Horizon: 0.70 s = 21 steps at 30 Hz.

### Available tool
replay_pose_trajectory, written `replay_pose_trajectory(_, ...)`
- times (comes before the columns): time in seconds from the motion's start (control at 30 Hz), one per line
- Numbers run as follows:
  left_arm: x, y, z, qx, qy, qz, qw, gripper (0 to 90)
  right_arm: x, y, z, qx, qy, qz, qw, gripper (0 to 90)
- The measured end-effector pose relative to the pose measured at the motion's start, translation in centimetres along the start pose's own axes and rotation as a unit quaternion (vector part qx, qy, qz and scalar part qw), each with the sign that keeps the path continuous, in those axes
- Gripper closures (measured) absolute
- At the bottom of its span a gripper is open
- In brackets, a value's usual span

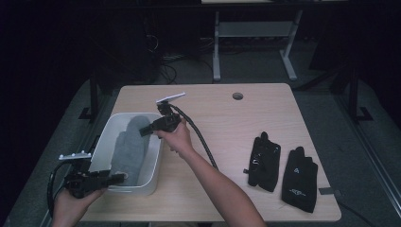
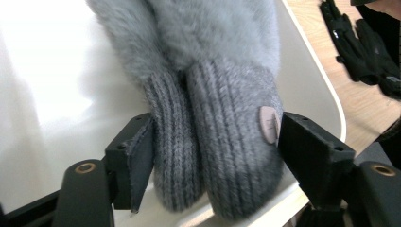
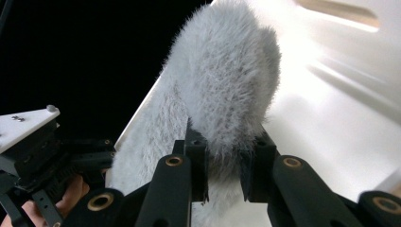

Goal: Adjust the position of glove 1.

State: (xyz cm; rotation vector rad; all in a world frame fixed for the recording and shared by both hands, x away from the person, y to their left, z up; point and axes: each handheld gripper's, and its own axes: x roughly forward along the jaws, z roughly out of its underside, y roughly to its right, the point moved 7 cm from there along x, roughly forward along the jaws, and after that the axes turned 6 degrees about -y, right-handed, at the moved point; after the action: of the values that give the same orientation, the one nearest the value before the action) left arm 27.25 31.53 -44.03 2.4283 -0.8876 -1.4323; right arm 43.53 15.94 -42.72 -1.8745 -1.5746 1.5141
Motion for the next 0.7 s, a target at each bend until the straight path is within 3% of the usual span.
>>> replay_pose_trajectory(0.17,-0.8,0.3,0.1,0.01,0.014,-0.006,0.9998,30.8,0.8,0.0,0.2,-0.013,-0.018,0.017,0.9996,75.7)
replay_pose_trajectory(0.3,-0.8,0.3,-0.2,0.013,0.02,-0.007,0.9997,30.8,1.3,0.0,0.2,-0.016,-0.024,0.018,0.9994,75.0)
replay_pose_trajectory(0.4,-0.8,0.6,-0.5,0.02,0.022,-0.005,0.9995,30.8,1.5,-0.1,0.1,-0.022,-0.03,0.025,0.999,69.4)
replay_pose_trajectory(0.57,-0.9,1.0,-1.0,0.027,0.027,-0.006,0.9992,30.7,1.0,-0.2,-0.5,-0.041,-0.019,0.06,0.9972,57.0)
replay_pose_trajectory(0.7,-1.0,1.2,-1.4,0.029,0.036,-0.003,0.9989,30.2,0.1,0.1,-0.9,-0.037,-0.002,0.07,0.9968,56.1)
